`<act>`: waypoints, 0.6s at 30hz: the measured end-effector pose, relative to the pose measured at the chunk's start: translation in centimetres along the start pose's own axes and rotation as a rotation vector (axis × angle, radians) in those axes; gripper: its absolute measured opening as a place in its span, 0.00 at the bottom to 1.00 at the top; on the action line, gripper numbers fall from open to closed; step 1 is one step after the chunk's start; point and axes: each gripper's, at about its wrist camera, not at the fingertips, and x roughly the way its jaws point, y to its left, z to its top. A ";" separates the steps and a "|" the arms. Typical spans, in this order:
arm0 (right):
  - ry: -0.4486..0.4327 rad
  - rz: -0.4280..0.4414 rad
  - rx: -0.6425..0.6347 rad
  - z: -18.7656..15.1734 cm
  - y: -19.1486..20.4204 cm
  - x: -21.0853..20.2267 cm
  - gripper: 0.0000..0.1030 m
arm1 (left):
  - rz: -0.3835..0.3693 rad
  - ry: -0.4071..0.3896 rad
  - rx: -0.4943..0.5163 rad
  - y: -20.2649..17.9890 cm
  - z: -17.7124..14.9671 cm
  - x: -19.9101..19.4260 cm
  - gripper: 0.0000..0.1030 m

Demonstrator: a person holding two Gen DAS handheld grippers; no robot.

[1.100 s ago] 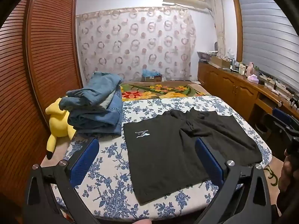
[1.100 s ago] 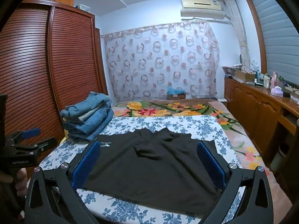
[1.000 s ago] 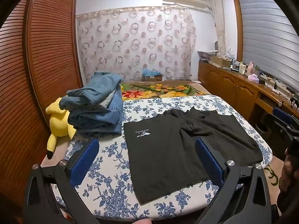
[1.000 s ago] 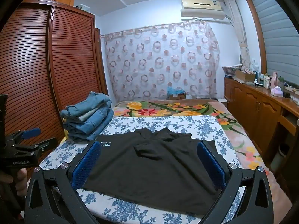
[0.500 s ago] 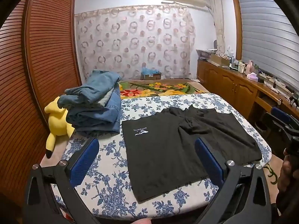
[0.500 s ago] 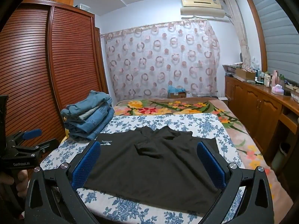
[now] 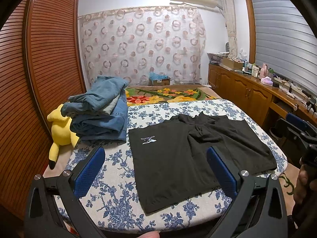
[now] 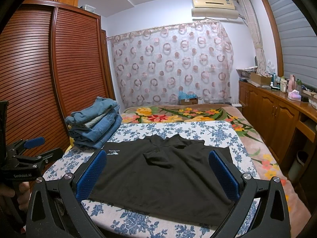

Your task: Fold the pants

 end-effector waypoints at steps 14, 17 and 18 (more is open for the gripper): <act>-0.001 0.002 0.000 0.0 0.0 0.0 1.00 | 0.000 -0.003 0.003 -0.3 -0.1 -0.1 0.99; -0.001 0.002 0.001 0.0 0.0 0.0 1.00 | 0.002 -0.002 0.002 -0.3 0.0 -0.1 0.99; -0.001 0.002 0.000 0.0 0.0 0.0 1.00 | 0.003 -0.002 0.002 -0.4 -0.1 -0.1 0.99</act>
